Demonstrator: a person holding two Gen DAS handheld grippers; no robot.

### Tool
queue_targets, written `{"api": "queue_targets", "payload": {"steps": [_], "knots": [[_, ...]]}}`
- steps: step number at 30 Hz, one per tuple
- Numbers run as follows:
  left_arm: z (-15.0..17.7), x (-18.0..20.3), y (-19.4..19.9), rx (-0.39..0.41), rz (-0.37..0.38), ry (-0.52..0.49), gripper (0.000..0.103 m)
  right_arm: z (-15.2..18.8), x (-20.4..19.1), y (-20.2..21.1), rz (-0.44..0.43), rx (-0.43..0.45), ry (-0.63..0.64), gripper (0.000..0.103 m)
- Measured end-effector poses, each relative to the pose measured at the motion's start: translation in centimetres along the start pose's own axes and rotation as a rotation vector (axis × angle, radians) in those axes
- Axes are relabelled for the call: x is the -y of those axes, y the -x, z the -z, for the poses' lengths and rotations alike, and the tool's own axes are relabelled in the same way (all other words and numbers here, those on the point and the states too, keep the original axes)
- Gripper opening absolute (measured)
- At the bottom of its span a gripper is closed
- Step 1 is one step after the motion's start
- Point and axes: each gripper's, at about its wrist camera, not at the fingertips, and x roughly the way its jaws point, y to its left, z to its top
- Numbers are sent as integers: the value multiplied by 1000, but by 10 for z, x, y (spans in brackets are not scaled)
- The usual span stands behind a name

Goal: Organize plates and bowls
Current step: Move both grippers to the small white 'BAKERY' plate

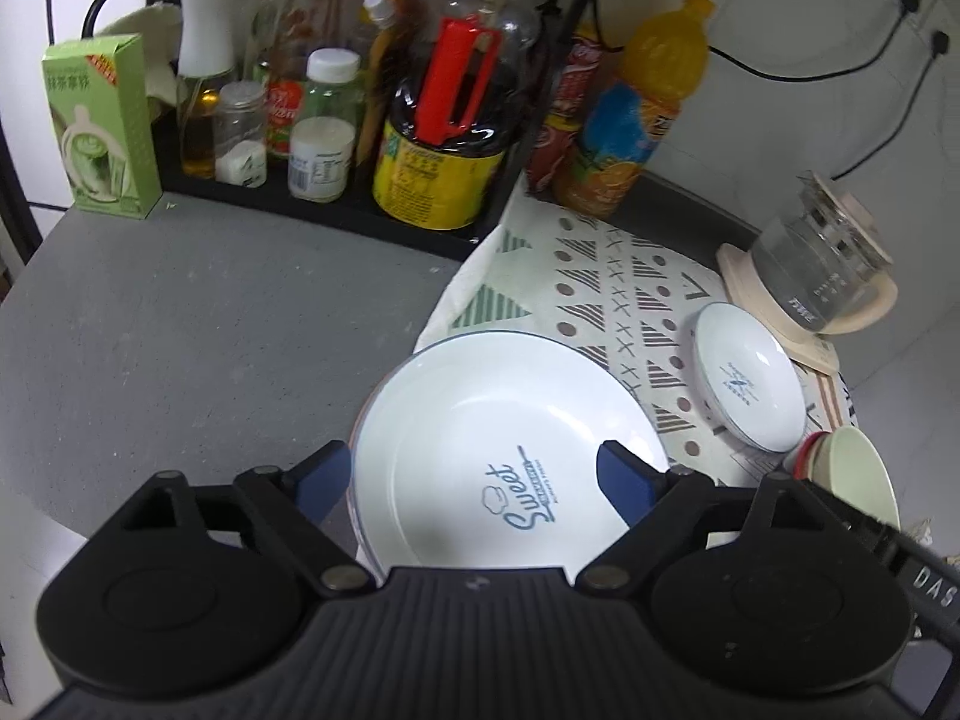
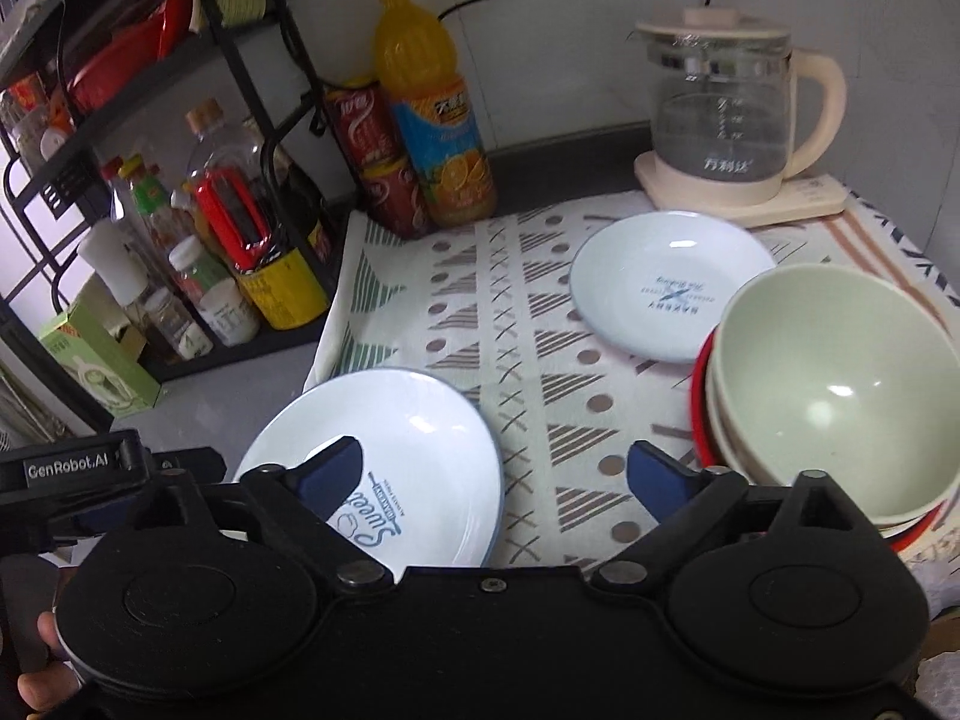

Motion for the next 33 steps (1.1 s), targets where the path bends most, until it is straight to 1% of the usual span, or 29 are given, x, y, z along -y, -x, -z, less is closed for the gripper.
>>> {"api": "queue_targets", "payload": {"steps": [4, 7, 9, 13, 14, 23, 26, 28, 33], "knots": [[4, 7, 7, -2, 16, -7, 88, -3, 8, 13, 6, 28, -17, 103], [6, 15, 13, 5, 26, -27, 89, -4, 14, 24, 14, 44, -29, 103], [7, 20, 15, 1, 49, -37, 96, -4, 18, 32, 19, 56, -37, 103], [7, 33, 18, -14, 83, -62, 98, -5, 27, 48, 32, 77, -50, 103], [7, 36, 19, -14, 88, -69, 103, -5, 29, 53, 36, 83, -54, 103], [5, 71, 22, -28, 165, -124, 103, -9, 55, 86, 102, 113, -84, 103], [1, 80, 20, -37, 178, -125, 103, -11, 63, 94, 123, 119, -99, 103], [-1, 87, 18, -43, 183, -144, 103, -13, 68, 97, 136, 128, -103, 103], [-7, 101, 11, -67, 176, -160, 103, -17, 86, 99, 162, 127, -157, 103]]}}
